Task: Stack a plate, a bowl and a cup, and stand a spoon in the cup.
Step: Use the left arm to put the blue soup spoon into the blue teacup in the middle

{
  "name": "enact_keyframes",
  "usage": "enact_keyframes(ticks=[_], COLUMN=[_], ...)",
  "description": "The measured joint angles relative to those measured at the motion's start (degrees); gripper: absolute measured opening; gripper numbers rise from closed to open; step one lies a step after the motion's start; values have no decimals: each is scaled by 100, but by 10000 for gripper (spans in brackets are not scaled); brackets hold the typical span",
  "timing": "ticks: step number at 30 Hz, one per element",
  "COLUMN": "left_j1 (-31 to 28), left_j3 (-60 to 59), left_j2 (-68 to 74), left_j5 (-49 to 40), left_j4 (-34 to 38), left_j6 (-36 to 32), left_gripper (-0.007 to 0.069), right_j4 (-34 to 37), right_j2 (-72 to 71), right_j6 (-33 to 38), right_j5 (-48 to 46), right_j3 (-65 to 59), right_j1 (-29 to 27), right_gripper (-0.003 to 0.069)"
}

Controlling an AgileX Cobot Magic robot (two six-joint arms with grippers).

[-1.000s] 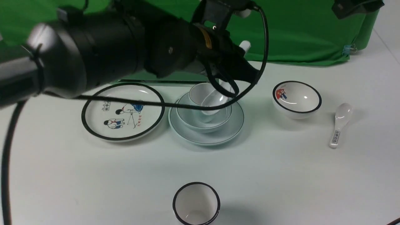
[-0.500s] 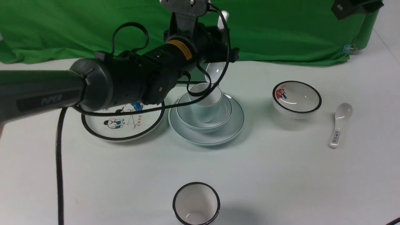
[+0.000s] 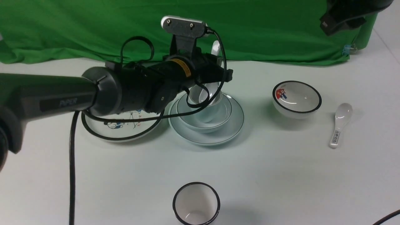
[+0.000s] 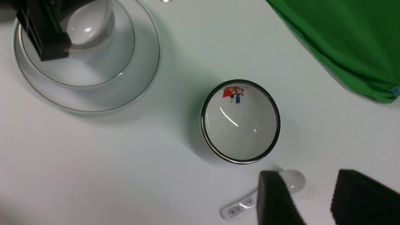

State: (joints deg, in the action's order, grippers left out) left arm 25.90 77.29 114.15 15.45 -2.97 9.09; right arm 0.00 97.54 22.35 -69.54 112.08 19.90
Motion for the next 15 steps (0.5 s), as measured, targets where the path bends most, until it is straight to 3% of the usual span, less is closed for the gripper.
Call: enact_keyframes(ticks=[4,5,6,7,9,10,12,15], left_j1=[-8,-8,-15,-15,-15,-15,-15,-15], left_j3=[-19,-26,-26,-26,-26,-26,-21,-21], left_j2=[-264,-328,-653,-703,-1516,-1583,-2434,-3256], left_j5=[-523,-608,-965,-1018,-1949,-2031,-3158,-4340], left_j4=[-61,-62,-137,-153,-187,-187,-260,-483], left_j6=[0,0,0,0,-52,-53,-253,-346], left_gripper=[291,300,367,374,455,458,465,407], right_j4=[0,0,0,0,0,0,33,157], right_j2=[-27,-28,-102,-112,-372,-421,-758,-1234], right_j6=[5,5,-1,-8,-103,-117,-219,-308], right_j5=[-14,-14,-14,-14,-19,-19,-19,13], right_j3=[0,-5,-13,-12,-43,-42,-49,-133], right_j1=[0,0,0,0,0,0,0,0], right_gripper=[306,306,306,306,304,304,274,199])
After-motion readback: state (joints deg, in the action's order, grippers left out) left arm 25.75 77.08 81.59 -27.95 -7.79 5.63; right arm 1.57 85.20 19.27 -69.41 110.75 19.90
